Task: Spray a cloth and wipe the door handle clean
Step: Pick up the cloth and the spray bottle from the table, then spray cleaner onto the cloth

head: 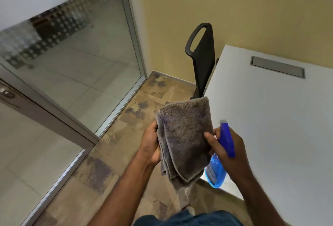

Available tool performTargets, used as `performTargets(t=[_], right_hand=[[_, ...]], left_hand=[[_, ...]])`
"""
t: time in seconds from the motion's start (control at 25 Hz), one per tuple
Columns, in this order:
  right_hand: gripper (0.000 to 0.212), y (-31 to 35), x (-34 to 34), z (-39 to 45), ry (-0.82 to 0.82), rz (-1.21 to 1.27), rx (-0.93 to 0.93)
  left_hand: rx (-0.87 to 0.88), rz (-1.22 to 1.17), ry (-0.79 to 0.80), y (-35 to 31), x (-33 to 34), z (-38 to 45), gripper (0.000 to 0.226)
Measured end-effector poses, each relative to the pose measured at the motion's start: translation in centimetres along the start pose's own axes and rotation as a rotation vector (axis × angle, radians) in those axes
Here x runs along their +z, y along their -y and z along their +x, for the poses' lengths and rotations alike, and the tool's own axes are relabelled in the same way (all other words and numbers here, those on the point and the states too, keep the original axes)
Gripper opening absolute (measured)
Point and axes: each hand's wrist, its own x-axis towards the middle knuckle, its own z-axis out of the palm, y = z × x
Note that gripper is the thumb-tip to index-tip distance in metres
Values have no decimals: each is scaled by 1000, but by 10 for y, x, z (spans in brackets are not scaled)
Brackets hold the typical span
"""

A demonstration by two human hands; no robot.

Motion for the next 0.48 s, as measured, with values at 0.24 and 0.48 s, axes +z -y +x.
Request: performTargets(t=[0.24,0.48], right_hand=[[37,31,58,-17,62,36,28],[34,65,132,-46,111,26,6]], left_hand=[[34,24,-25,-41,-53,-52,78],[178,113,-205,-64,-115,-107,15]])
